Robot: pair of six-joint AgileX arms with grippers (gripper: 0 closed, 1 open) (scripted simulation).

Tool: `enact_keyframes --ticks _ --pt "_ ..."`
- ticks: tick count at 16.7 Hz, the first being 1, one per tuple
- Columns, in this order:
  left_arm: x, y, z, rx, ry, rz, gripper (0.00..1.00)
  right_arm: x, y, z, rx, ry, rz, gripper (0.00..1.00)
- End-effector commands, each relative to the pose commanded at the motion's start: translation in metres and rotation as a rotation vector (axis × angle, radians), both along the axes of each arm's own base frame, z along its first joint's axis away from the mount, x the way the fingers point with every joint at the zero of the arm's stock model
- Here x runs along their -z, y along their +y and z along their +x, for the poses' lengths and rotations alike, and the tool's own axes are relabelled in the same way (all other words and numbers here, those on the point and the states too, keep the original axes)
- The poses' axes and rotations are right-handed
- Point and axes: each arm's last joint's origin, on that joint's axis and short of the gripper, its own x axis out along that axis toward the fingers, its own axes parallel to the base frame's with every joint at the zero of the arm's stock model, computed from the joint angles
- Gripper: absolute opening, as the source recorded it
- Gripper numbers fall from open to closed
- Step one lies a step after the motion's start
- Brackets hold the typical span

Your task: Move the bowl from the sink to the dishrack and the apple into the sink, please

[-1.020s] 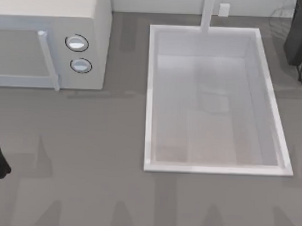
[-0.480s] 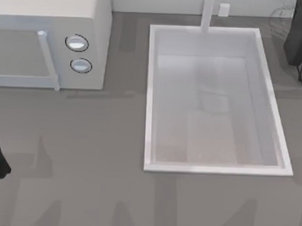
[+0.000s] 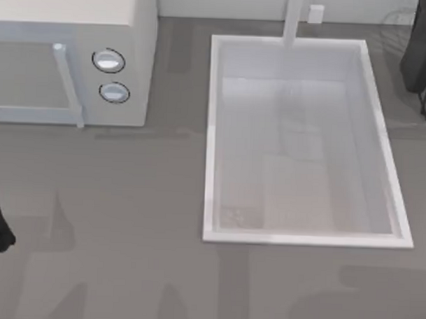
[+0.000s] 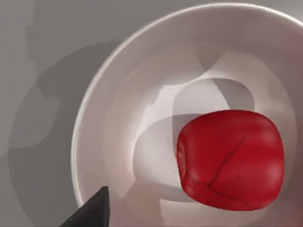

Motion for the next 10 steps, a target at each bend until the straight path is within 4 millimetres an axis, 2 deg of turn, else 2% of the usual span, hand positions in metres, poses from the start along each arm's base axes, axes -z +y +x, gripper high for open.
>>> enact_keyframes --ticks 5,10 --pt "0.0 0.0 0.0 0.0 0.0 0.0 1.0 0.011 -0.024 0.03 -0.001 0.278 0.082 1.0" --pt "0.0 0.0 0.0 0.0 0.0 0.0 1.0 0.013 -0.028 0.035 -0.001 0.316 0.096 1.0"
